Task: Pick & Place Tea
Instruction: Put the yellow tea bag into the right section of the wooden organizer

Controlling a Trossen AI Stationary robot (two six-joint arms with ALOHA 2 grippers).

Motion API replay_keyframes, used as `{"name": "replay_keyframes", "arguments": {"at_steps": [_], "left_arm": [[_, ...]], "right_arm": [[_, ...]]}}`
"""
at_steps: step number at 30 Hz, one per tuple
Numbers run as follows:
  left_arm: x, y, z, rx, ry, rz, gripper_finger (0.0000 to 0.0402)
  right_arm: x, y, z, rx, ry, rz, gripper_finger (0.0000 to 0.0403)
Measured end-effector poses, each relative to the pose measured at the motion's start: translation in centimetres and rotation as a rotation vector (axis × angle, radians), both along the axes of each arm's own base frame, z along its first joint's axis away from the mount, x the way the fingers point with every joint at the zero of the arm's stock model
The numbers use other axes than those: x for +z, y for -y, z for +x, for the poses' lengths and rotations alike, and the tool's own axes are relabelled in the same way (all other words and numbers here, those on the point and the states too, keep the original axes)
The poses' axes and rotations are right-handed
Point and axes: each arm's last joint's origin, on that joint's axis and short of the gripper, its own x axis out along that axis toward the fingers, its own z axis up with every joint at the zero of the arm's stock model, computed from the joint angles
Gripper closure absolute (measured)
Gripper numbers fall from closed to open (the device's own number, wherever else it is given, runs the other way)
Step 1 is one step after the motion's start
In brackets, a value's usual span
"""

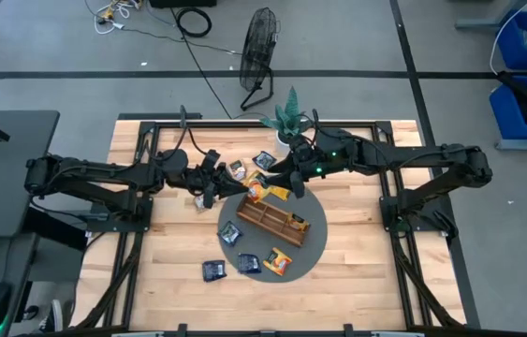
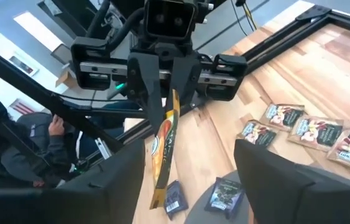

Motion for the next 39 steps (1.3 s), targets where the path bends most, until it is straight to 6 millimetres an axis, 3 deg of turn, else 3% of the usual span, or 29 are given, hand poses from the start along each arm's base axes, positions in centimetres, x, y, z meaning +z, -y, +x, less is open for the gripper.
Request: {"name": "replay_keyframes", "arguments": {"at_steps": [9, 20, 29, 39], "left_arm": [[0.0, 0.0, 0.0, 0.0, 0.0, 0.0, 0.039], [0.0, 0.0, 0.0, 0.001, -0.002, -0.004, 0.0385], [0.1, -0.2, 0.0, 0.056, 0.015, 0.037, 0.0367], [0.0, -0.7, 0.0, 0.077, 0.013, 0.142, 0.0296]], "right_arm": [[-0.1, 0.0, 0.0, 0.009, -0.009, 0.012, 0.023], [-0.6, -0.3, 0.3, 0.091, -0.032, 0.043, 0.039], [-0.1, -0.3, -0.2, 0.082, -0.026, 0.038, 0.04], [-1.5, -1.4, -2.5, 0.071, -0.28, 0.037, 0.0402]]}}
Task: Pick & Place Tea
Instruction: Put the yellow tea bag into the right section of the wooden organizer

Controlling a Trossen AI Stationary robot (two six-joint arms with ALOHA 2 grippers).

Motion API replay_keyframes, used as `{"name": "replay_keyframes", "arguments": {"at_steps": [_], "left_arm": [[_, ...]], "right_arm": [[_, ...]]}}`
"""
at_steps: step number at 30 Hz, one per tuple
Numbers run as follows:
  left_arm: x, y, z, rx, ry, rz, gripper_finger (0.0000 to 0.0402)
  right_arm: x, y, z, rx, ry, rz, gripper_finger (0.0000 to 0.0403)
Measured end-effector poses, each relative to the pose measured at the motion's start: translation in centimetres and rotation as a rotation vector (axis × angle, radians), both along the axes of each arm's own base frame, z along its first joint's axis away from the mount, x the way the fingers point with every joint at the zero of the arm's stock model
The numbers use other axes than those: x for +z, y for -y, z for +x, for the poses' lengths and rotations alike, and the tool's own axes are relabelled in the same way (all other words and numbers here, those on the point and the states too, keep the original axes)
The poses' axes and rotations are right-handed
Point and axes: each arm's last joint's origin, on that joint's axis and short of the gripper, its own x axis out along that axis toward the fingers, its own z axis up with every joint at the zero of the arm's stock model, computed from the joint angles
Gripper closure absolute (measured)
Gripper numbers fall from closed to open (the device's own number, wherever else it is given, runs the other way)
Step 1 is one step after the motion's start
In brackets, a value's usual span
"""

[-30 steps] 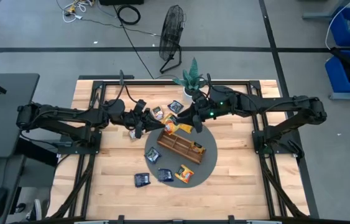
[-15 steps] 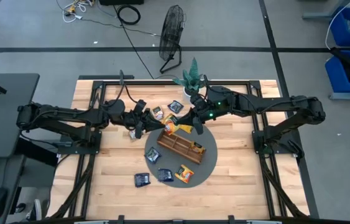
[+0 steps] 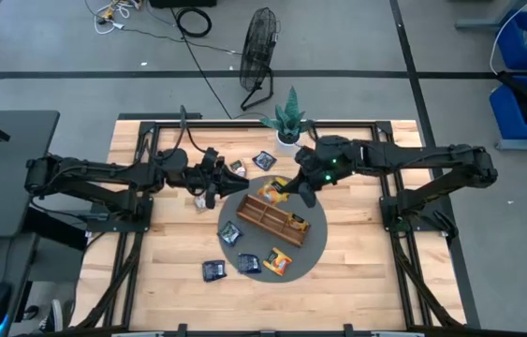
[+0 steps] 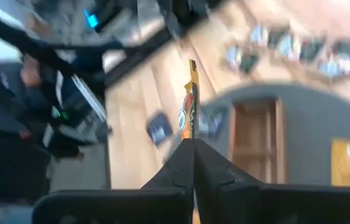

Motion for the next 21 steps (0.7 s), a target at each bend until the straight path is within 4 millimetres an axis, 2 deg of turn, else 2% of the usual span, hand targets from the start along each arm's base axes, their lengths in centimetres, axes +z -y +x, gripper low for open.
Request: {"name": "replay_keyframes", "arguments": {"at_steps": [7, 14, 21], "left_arm": [[0.0, -1.4, -0.1, 0.052, 0.0, -0.007, 0.0281], [0.0, -2.2, -0.3, 0.084, 0.0, -0.008, 0.028], [0.0, -2.1, -0.3, 0.081, 0.0, -0.008, 0.028]], "right_arm": [[-1.5, -1.5, -1.0, -0.027, -0.191, -0.031, 0.0402], [-2.2, -2.6, -1.6, -0.053, -0.286, -0.067, 0.0403], [-3.8, -3.8, -0.9, -0.062, -0.372, -0.076, 0.0403]]}}
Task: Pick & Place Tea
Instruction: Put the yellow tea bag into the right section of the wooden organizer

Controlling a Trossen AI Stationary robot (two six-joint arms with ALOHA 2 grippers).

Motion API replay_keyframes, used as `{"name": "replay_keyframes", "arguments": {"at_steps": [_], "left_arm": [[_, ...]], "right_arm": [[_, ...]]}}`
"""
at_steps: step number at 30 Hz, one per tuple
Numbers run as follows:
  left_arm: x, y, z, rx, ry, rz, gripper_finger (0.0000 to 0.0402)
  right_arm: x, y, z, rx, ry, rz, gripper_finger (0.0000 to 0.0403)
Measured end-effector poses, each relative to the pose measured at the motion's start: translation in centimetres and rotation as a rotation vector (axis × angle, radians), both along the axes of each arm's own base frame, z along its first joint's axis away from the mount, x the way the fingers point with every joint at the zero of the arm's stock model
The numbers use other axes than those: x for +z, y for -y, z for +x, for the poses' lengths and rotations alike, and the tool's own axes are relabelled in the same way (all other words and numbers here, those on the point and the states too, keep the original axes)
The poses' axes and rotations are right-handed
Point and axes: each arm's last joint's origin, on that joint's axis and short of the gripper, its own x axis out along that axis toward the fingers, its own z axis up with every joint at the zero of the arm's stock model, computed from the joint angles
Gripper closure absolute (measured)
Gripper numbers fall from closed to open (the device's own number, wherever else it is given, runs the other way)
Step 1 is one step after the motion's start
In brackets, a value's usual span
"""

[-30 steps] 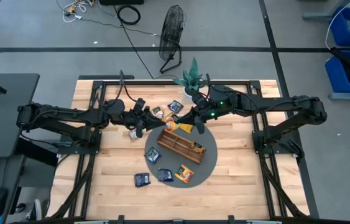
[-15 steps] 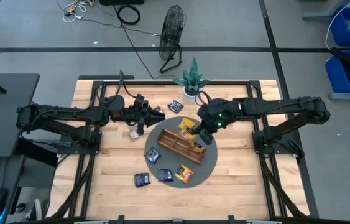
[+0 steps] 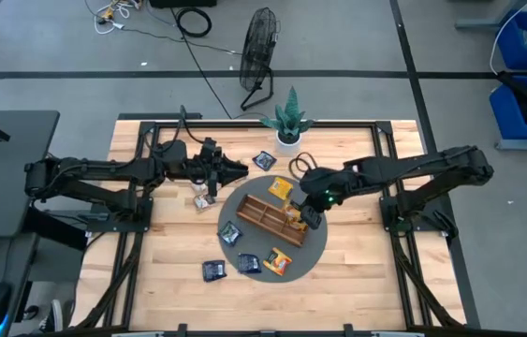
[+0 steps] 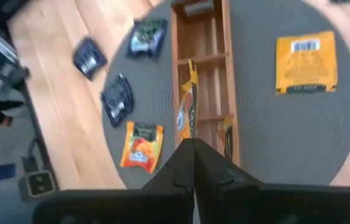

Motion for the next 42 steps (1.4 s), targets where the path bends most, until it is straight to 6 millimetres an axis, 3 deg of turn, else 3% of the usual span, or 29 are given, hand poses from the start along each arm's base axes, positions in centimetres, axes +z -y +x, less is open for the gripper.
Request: {"name": "replay_keyframes", "arguments": {"at_steps": [12, 30, 42], "left_arm": [[0.0, 0.0, 0.0, 0.0, 0.001, 0.0, 0.028], [0.0, 0.0, 0.0, 0.0, 0.005, -0.006, 0.028], [0.0, 0.0, 0.0, 0.0, 0.001, -0.009, 0.028]], "right_arm": [[-3.9, -1.8, 1.8, 0.051, -0.178, -0.042, 0.0403], [-6.6, -2.0, 3.1, 0.061, -0.268, -0.083, 0.0403], [-7.0, -2.0, 3.3, 0.056, -0.276, -0.081, 0.0403]]}}
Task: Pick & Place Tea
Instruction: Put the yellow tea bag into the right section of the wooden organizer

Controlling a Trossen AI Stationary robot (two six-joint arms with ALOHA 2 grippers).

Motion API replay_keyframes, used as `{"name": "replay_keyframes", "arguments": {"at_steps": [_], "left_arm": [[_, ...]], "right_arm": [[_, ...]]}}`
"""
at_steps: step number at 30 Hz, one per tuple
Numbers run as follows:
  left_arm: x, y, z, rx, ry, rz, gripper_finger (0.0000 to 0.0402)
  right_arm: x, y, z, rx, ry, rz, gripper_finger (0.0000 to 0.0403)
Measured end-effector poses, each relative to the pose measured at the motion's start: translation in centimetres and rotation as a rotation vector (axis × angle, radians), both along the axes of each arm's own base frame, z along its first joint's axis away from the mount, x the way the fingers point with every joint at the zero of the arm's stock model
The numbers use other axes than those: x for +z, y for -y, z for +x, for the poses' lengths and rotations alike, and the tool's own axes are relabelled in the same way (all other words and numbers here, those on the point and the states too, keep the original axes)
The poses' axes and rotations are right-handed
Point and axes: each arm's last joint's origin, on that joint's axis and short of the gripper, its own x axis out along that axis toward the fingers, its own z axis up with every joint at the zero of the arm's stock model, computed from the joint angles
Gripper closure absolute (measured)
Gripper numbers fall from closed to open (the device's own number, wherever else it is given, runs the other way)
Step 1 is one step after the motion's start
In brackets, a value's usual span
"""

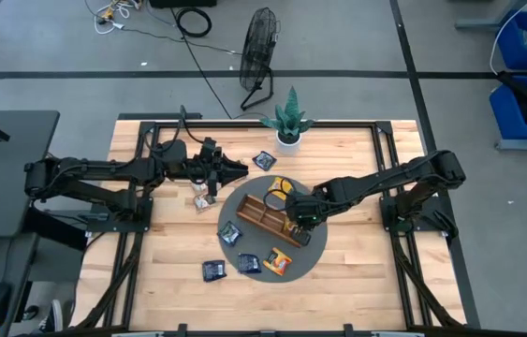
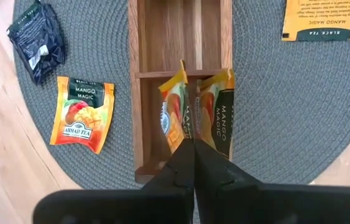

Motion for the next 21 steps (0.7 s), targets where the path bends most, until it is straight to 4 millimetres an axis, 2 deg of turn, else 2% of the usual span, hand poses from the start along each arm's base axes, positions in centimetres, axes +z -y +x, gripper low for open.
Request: {"name": "replay_keyframes", "arguments": {"at_steps": [5, 17, 21], "left_arm": [[0.0, 0.0, 0.0, 0.0, 0.0, -0.004, 0.028], [0.0, 0.0, 0.0, 0.0, 0.001, -0.018, 0.028], [0.01, 0.0, 0.0, 0.0, 0.001, -0.018, 0.028]], "right_arm": [[0.0, -0.02, -0.01, 0.01, -0.002, 0.007, 0.0393], [-0.03, -0.02, -0.1, 0.007, -0.011, 0.008, 0.0308], [0.57, 0.01, -0.25, -0.006, 0.016, 0.024, 0.0288]]}}
